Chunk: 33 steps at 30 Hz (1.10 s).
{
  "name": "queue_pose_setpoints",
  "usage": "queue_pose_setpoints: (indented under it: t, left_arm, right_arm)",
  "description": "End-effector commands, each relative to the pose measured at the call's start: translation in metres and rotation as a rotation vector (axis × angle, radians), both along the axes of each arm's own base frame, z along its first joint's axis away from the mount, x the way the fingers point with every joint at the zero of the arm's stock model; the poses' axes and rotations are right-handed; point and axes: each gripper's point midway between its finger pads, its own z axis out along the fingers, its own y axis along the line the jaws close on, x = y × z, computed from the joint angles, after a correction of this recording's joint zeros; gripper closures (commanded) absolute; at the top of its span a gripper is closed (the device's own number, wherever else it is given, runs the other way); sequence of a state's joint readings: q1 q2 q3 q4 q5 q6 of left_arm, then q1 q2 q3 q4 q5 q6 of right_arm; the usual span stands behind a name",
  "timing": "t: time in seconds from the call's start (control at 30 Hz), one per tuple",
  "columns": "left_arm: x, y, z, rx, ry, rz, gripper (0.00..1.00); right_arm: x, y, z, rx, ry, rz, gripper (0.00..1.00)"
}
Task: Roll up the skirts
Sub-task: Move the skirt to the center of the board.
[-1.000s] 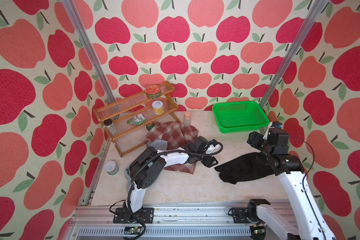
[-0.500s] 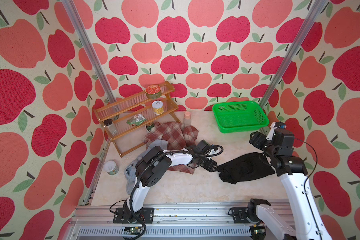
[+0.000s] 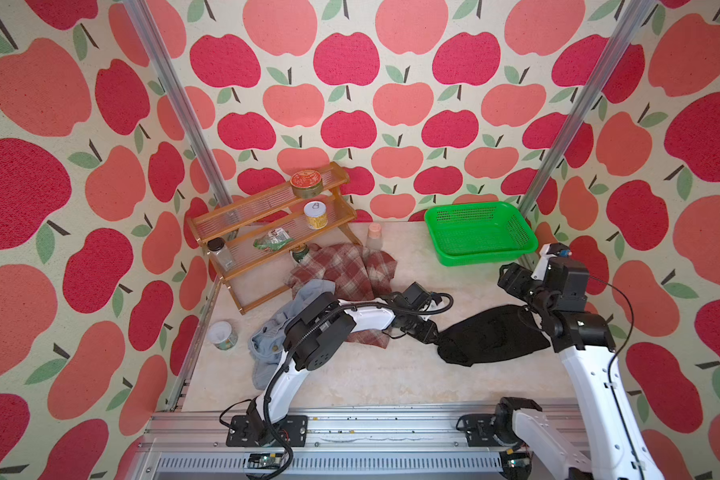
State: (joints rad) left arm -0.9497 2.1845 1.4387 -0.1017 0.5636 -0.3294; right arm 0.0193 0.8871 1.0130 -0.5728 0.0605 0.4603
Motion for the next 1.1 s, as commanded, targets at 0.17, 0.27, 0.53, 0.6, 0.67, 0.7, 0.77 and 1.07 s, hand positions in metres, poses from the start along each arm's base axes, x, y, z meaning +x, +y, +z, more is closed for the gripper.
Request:
queue_pose_setpoints:
  t: [0.17,0.27,0.53,0.6,0.67,0.7,0.77,1.07]
  left_arm:
    - [0.051,0.032,0.039,0.056,-0.248,0.202,1.0]
    - [0.07,0.04,0.09,-0.001,-0.402,0.254,1.0]
    - [0.111,0.057,0.166,-0.08,-0.536,0.298,1.0]
    - [0.121,0.063,0.154,-0.055,-0.511,0.314,1.0]
    - [0.129,0.07,0.142,-0.042,-0.469,0.335,1.0]
    - [0.132,0.073,0.139,-0.042,-0.46,0.345,1.0]
    - [0.132,0.075,0.142,-0.054,-0.473,0.346,1.0]
    - [0.147,0.102,0.138,-0.029,-0.45,0.402,1.0]
  right_arm:
    - [-0.004,0.009,-0.003,0.021,-0.013,0.053,0.23]
    - [-0.006,0.025,-0.015,0.079,-0.007,0.123,0.25]
    - [-0.025,0.096,-0.057,0.186,0.052,0.439,0.27]
    - [-0.032,0.113,-0.062,0.2,0.056,0.512,0.27]
    - [-0.036,0.124,-0.071,0.196,0.081,0.554,0.27]
    - [-0.037,0.125,-0.076,0.183,0.092,0.557,0.26]
    - [-0.034,0.121,-0.087,0.162,0.12,0.533,0.25]
    - [-0.002,0.127,-0.134,0.166,0.288,0.49,0.25]
